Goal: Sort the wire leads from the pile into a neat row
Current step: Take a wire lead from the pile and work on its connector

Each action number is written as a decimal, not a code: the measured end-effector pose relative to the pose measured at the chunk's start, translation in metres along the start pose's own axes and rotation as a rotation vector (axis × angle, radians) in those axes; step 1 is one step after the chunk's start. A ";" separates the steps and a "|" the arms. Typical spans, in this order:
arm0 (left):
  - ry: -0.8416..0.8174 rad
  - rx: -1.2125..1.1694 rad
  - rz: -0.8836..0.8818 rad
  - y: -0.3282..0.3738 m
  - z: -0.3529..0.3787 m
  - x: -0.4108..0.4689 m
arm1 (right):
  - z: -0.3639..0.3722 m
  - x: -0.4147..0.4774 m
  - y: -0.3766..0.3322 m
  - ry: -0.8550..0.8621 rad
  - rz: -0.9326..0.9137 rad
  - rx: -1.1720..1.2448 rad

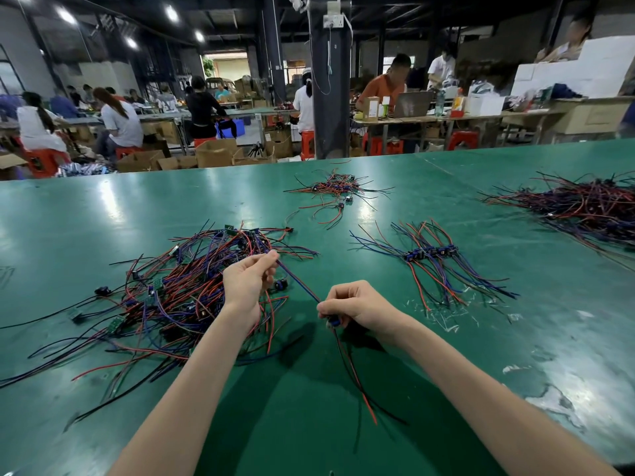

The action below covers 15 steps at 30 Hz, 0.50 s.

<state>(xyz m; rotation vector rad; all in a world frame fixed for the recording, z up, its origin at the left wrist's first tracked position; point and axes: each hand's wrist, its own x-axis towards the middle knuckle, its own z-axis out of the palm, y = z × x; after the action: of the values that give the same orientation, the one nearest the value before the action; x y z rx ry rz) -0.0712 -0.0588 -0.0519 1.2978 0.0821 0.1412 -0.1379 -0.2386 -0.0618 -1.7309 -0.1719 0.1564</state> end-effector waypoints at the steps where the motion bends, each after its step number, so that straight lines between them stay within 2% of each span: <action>1: 0.005 0.016 0.012 0.000 -0.001 0.000 | 0.000 0.000 -0.001 -0.013 0.002 -0.007; 5: 0.000 0.024 0.026 0.000 0.001 -0.002 | -0.001 -0.002 -0.002 -0.028 0.015 0.005; 9: -0.065 -0.088 -0.074 0.003 0.009 -0.007 | -0.002 0.000 -0.002 0.111 0.029 0.115; 11: -0.157 -0.030 -0.150 0.002 0.015 -0.014 | -0.004 0.004 -0.003 0.224 0.026 0.167; 15: -0.478 0.270 -0.217 -0.008 0.029 -0.034 | -0.014 0.007 -0.004 0.387 0.022 0.280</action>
<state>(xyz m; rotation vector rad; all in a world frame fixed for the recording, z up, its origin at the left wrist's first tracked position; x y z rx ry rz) -0.1007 -0.0935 -0.0521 1.5499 -0.1723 -0.3773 -0.1284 -0.2503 -0.0554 -1.4529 0.1476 -0.1344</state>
